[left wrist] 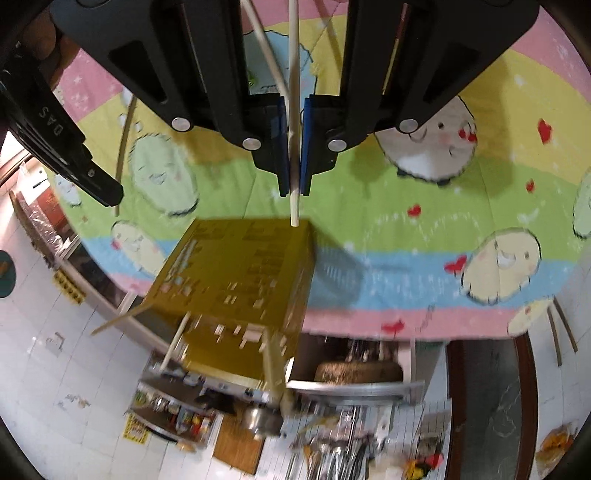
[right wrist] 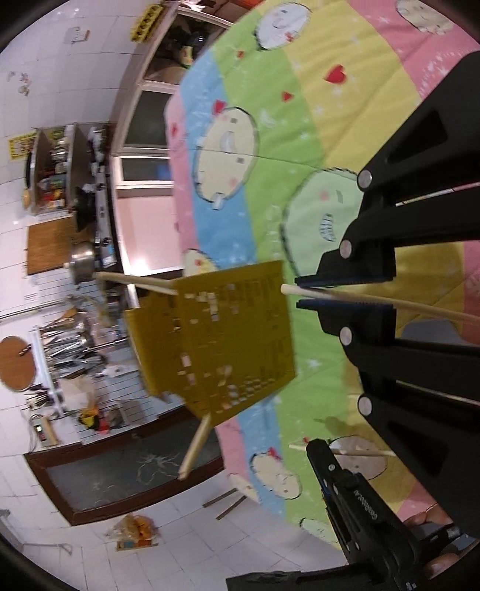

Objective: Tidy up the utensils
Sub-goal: 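Lift both held chopsticks upright and carry them over the yellow holder, then open the left tool dropping its chopstick in while the right tool releases its own, then lower the left tool to a chopstick while the right tool approaches the light-blue spoon, then close the left tool on a chopstick while the right tool grasps the blue spoon, then lift the chopstick and blue spoon upright and carry them above the yellow holder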

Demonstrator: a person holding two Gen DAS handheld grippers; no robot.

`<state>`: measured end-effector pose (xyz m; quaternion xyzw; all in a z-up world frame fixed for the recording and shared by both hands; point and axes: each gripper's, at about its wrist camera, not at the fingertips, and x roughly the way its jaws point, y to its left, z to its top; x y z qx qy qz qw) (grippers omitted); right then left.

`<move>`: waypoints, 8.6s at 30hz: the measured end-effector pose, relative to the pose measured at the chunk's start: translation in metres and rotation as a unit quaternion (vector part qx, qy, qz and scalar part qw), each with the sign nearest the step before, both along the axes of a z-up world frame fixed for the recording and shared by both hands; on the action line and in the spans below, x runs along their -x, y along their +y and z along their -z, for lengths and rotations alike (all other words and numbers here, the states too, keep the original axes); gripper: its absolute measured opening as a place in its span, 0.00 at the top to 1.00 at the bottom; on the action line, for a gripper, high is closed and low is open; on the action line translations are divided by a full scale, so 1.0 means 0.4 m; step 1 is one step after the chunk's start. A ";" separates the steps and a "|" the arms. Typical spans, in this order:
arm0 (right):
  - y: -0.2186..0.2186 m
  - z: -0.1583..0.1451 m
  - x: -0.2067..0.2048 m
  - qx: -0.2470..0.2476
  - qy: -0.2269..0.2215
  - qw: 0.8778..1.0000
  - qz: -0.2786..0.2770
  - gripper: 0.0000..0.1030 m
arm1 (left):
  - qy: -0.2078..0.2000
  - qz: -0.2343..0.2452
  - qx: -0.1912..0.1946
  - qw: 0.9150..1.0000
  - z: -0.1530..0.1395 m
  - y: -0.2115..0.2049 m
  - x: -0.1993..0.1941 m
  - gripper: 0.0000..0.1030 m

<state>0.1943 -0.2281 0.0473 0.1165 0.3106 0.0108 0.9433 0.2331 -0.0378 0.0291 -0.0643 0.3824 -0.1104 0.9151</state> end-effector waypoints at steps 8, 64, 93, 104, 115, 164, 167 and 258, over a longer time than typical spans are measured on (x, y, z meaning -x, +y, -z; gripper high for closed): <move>-0.002 -0.098 0.029 0.027 -0.074 0.997 -0.003 0.94 | -0.100 0.004 -0.001 0.995 -0.126 -0.005 0.056 0.96; -0.041 -0.257 -0.250 0.065 -0.198 0.978 0.028 0.93 | -0.231 -0.065 -0.008 0.971 -0.269 -0.044 -0.267 0.95; -0.030 -0.045 0.049 0.097 -0.073 0.992 0.040 0.30 | -0.127 -0.053 -0.038 0.990 -0.142 0.100 0.047 0.05; 0.002 0.065 0.092 0.092 -0.023 0.995 0.038 0.30 | -0.056 -0.053 -0.034 0.996 0.000 0.128 0.051 0.05; 0.076 0.149 0.112 0.091 0.036 0.995 0.006 0.30 | 0.017 -0.044 -0.069 0.996 0.120 0.127 0.048 0.05; 0.029 0.196 0.028 0.069 0.117 0.990 -0.043 0.89 | 0.102 -0.042 -0.087 0.990 0.203 -0.014 -0.025 0.05; 0.024 0.196 0.029 0.070 0.115 0.990 -0.042 0.89 | 0.101 -0.042 -0.098 0.989 0.206 -0.023 -0.027 0.05; -0.053 -0.014 0.053 0.032 -0.055 0.998 -0.023 0.69 | -0.064 -0.010 -0.046 0.997 -0.080 -0.064 0.031 0.96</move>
